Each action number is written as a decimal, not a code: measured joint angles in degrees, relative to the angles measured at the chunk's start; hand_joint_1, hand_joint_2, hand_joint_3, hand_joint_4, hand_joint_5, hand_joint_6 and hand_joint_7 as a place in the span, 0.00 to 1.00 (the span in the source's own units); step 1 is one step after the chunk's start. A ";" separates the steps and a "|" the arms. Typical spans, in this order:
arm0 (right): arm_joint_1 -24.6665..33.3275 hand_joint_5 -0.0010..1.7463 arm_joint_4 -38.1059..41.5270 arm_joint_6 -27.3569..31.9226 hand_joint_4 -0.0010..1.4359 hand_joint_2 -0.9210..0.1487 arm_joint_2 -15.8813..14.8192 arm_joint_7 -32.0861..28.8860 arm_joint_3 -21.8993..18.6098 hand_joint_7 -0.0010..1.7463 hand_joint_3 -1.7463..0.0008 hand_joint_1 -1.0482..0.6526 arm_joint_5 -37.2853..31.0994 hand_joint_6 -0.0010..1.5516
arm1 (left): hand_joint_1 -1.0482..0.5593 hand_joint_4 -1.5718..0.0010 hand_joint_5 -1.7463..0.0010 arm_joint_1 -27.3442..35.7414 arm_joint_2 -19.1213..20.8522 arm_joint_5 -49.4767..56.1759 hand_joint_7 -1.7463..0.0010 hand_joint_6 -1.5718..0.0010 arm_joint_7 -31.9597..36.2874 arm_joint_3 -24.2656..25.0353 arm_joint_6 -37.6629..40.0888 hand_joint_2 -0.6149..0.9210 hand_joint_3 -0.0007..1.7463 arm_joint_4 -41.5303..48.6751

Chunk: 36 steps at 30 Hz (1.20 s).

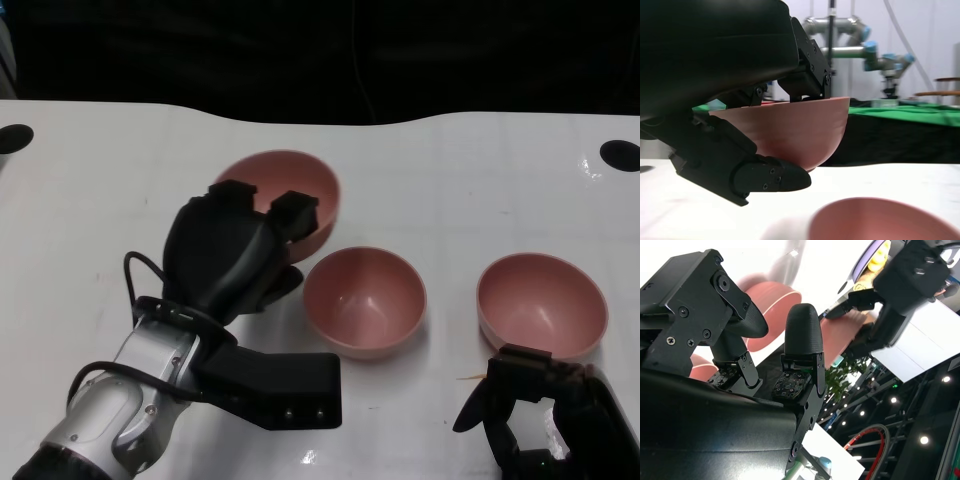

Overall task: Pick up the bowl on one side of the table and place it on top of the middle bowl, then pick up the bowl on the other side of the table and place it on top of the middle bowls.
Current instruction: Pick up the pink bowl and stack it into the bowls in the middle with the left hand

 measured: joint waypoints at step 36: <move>0.24 1.00 -1.17 1.55 0.57 0.66 0.00 -0.15 0.36 0.70 0.13 0.63 -0.22 0.56 | 0.16 0.97 0.90 -1.24 -2.88 2.89 1.00 0.88 -16.72 -5.56 -1.73 1.00 0.28 1.52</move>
